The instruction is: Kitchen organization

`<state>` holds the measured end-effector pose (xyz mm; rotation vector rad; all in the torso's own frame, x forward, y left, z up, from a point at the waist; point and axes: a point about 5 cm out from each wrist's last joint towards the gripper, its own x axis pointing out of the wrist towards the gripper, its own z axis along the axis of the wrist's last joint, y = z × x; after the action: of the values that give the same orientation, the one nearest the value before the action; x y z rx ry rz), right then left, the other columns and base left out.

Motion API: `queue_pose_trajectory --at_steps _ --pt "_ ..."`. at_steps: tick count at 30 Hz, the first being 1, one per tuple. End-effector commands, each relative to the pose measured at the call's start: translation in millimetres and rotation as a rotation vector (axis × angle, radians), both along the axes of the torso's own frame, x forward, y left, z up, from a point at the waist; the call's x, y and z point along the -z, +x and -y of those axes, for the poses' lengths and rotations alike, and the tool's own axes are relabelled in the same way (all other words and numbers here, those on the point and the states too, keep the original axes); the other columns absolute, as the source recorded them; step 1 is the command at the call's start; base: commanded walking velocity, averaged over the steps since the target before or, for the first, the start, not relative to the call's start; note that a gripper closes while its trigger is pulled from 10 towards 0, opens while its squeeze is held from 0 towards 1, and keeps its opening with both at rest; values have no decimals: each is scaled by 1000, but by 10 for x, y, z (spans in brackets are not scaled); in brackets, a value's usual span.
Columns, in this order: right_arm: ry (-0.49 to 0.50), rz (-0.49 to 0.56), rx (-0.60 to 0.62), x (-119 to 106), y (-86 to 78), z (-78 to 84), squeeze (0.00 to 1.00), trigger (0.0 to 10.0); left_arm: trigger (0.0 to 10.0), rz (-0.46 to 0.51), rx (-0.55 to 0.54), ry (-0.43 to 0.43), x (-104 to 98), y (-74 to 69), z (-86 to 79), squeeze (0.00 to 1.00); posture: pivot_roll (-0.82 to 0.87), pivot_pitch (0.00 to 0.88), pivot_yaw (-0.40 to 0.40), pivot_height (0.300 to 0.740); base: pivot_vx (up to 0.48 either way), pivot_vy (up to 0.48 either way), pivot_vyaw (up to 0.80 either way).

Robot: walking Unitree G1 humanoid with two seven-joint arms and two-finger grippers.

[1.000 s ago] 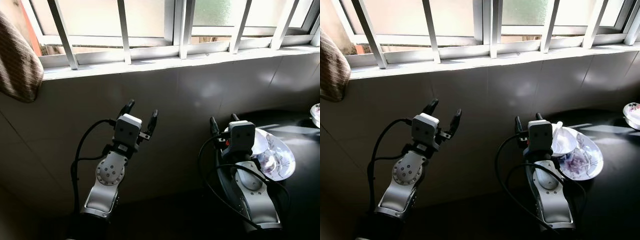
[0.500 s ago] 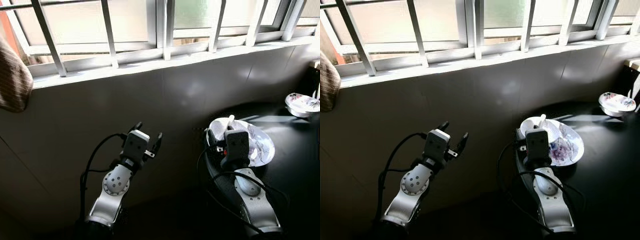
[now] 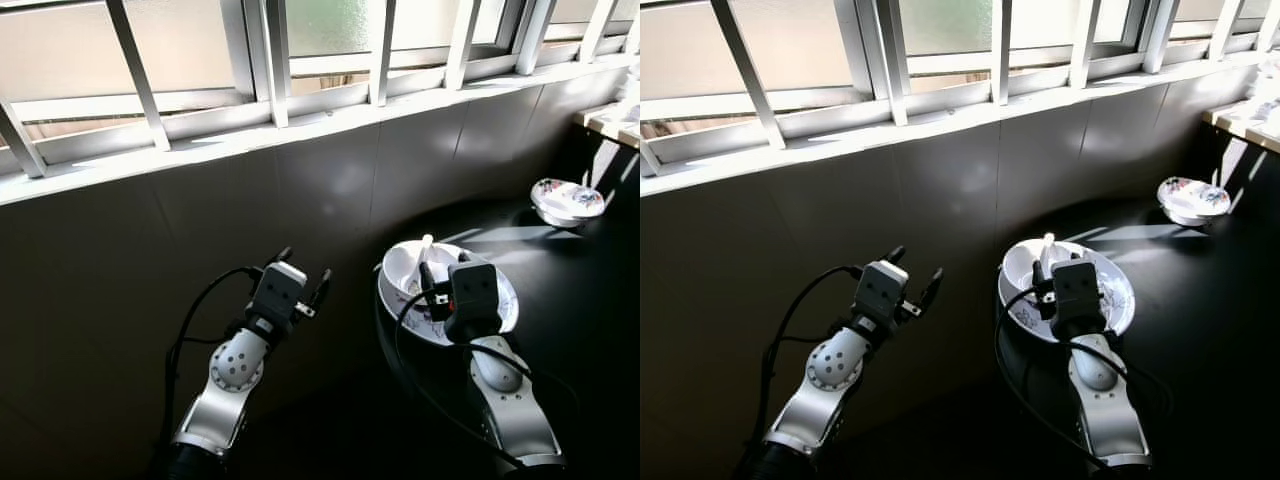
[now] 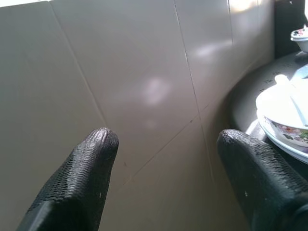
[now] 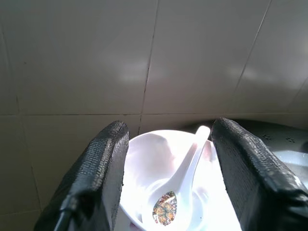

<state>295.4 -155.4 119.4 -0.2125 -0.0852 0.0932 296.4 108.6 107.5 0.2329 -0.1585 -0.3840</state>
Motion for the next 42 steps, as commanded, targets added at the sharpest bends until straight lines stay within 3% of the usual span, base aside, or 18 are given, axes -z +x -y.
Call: queue_pose_trajectory --at_steps 1,14,19,22,26,28,29,38,42 --pt "-9 12 19 -24 -8 75 0 10000 10000 10 23 -19 -6 -17 63 0 18 0 28 740 0 0 0" --pt "60 -35 27 -77 133 221 0 10000 10000 11 24 -19 -7 -6 67 0 17 0 33 740 0 0 0" --pt "110 -65 61 -179 343 347 0 10000 10000 17 27 -25 -17 0 73 0 26 0 24 740 0 0 0" --pt "111 -59 56 -203 356 326 0 10000 10000 23 21 -26 -23 -4 63 0 28 0 23 740 0 0 0" --pt "58 -11 -5 -236 307 176 0 10000 10000 48 3 -45 -62 -13 34 0 32 0 21 740 0 0 0" --pt "-13 29 -95 -208 214 -14 0 10000 10000 56 1 -53 -75 -14 26 0 32 0 21 740 0 0 0" --pt "-1 30 -117 -185 183 -58 0 10000 10000 58 2 -53 -78 -13 27 0 32 0 21 740 0 0 0" --pt "38 28 -118 -179 159 -56 0 10000 10000 65 4 -58 -98 0 23 0 25 0 28 740 245 0 -178" --pt "-4 68 -150 -230 146 -74 0 10000 10000 69 9 -61 -102 2 39 0 22 0 29 740 280 0 -200"
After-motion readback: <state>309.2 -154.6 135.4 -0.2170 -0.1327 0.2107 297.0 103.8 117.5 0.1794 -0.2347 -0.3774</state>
